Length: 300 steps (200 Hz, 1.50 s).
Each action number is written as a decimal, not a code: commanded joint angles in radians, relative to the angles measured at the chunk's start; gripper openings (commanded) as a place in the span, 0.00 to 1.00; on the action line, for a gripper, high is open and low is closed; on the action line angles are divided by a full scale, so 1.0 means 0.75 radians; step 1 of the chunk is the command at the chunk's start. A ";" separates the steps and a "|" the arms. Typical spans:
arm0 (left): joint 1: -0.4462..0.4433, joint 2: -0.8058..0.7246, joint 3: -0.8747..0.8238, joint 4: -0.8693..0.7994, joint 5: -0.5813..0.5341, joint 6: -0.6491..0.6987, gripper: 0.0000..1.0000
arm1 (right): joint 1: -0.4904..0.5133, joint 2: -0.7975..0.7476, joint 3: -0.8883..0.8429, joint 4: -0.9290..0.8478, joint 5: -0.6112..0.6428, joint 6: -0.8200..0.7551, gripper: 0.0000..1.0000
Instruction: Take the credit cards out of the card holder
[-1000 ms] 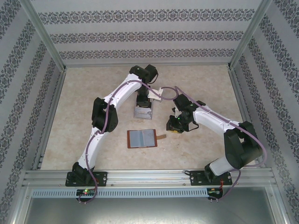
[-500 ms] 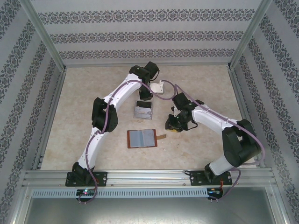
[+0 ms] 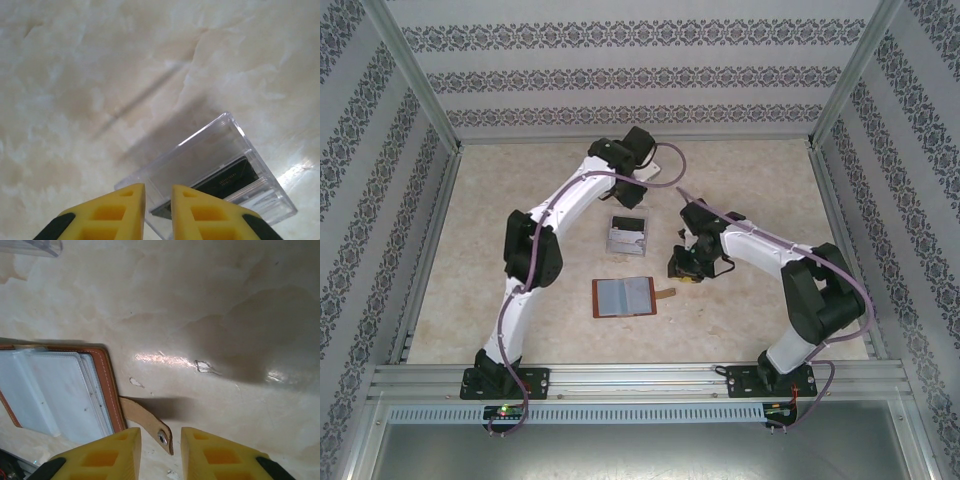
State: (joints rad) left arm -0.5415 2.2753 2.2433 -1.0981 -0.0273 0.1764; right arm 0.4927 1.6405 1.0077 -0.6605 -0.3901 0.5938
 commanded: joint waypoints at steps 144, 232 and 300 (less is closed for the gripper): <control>-0.109 -0.621 -0.984 0.505 0.423 -0.840 0.20 | 0.076 0.032 -0.163 0.173 -0.037 0.028 0.30; -0.202 -0.646 -1.163 0.548 0.428 -1.059 0.20 | 0.077 -0.002 -0.200 0.190 -0.054 0.051 0.31; -0.237 -0.668 -1.335 0.676 0.549 -1.218 0.20 | 0.079 -0.023 -0.236 0.219 -0.106 0.043 0.27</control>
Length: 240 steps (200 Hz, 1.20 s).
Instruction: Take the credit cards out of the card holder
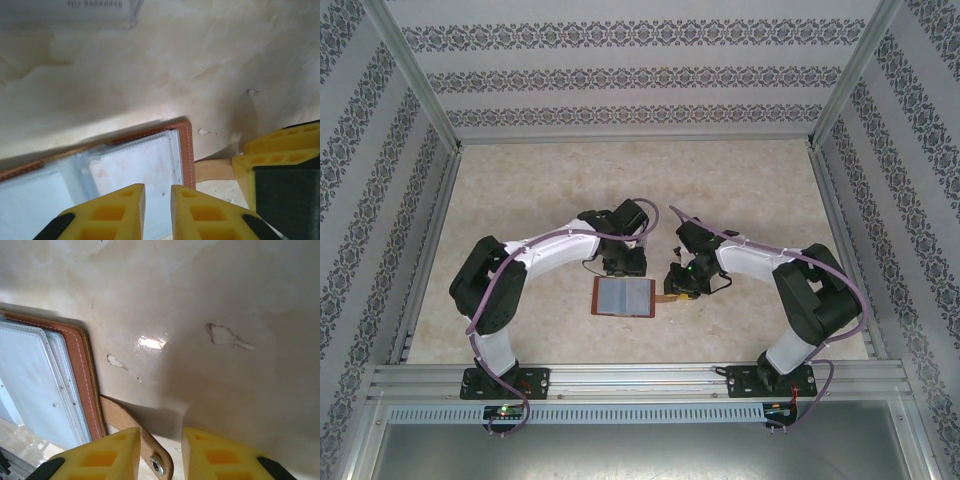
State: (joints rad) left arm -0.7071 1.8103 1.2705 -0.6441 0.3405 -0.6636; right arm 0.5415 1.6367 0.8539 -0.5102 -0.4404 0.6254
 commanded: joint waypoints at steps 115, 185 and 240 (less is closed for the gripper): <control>-0.078 0.038 -0.119 0.208 0.227 -0.207 0.24 | 0.009 0.018 -0.030 0.037 -0.071 -0.032 0.11; -0.081 0.056 -0.150 0.215 0.254 -0.212 0.27 | -0.001 0.019 -0.018 0.012 -0.076 -0.053 0.14; -0.082 0.100 -0.129 0.168 0.256 -0.184 0.28 | -0.014 0.004 -0.022 -0.001 -0.071 -0.057 0.14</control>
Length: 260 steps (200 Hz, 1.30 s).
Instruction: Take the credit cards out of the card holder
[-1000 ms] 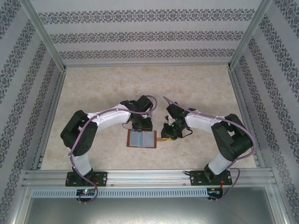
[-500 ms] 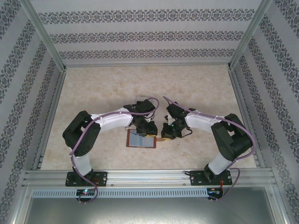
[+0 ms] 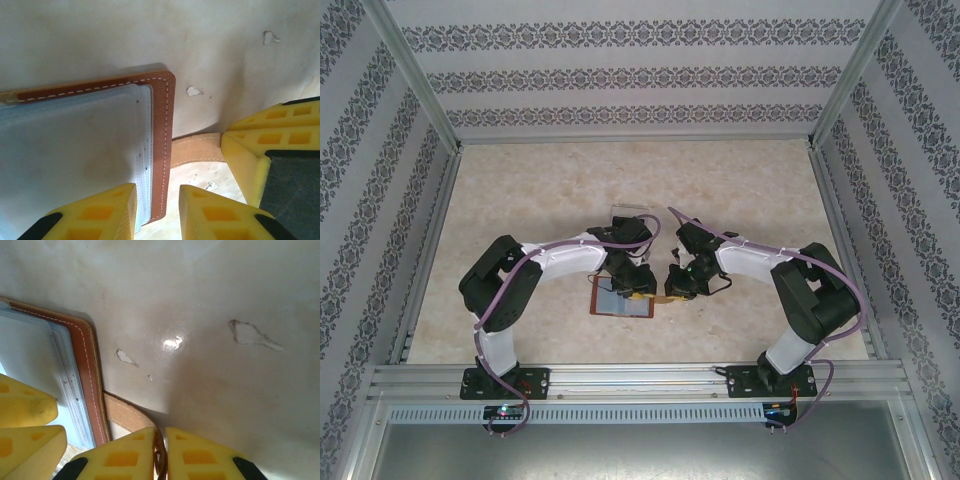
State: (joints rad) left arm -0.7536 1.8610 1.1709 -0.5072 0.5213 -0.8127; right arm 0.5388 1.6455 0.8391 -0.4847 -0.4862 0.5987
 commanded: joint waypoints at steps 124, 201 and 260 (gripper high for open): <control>-0.073 0.116 0.214 -0.449 -0.345 0.175 0.29 | -0.011 -0.026 -0.034 -0.046 0.027 -0.033 0.15; -0.106 0.143 0.349 -0.653 -0.565 0.201 0.33 | -0.011 -0.034 -0.047 -0.041 0.032 -0.024 0.16; -0.111 0.147 0.356 -0.660 -0.566 0.192 0.42 | -0.011 -0.035 -0.055 -0.035 0.035 -0.021 0.16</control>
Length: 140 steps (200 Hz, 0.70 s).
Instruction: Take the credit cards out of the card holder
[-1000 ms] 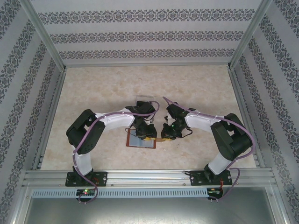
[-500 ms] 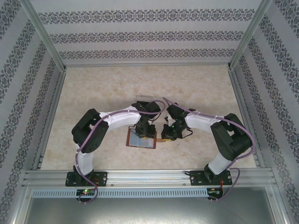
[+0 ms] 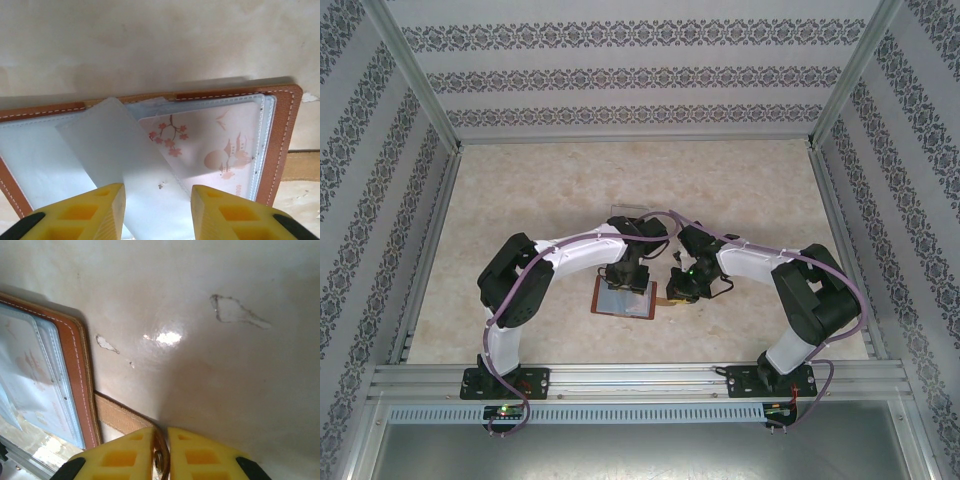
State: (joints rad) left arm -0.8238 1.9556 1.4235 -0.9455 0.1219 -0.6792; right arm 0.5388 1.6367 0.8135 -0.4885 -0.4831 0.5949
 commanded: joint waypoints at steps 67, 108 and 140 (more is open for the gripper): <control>-0.017 0.013 0.003 -0.080 -0.063 -0.002 0.61 | -0.011 -0.028 -0.025 -0.024 0.032 -0.013 0.17; -0.016 -0.011 -0.010 -0.100 -0.098 0.000 0.63 | -0.011 -0.027 -0.025 -0.027 0.035 -0.014 0.17; -0.015 -0.042 -0.029 -0.131 -0.150 0.015 0.58 | -0.011 -0.034 -0.027 -0.032 0.042 -0.014 0.17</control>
State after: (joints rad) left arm -0.8249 1.9556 1.4193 -0.9722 0.0654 -0.6804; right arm 0.5388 1.6329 0.8089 -0.4854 -0.4828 0.5953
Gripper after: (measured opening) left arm 0.599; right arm 0.169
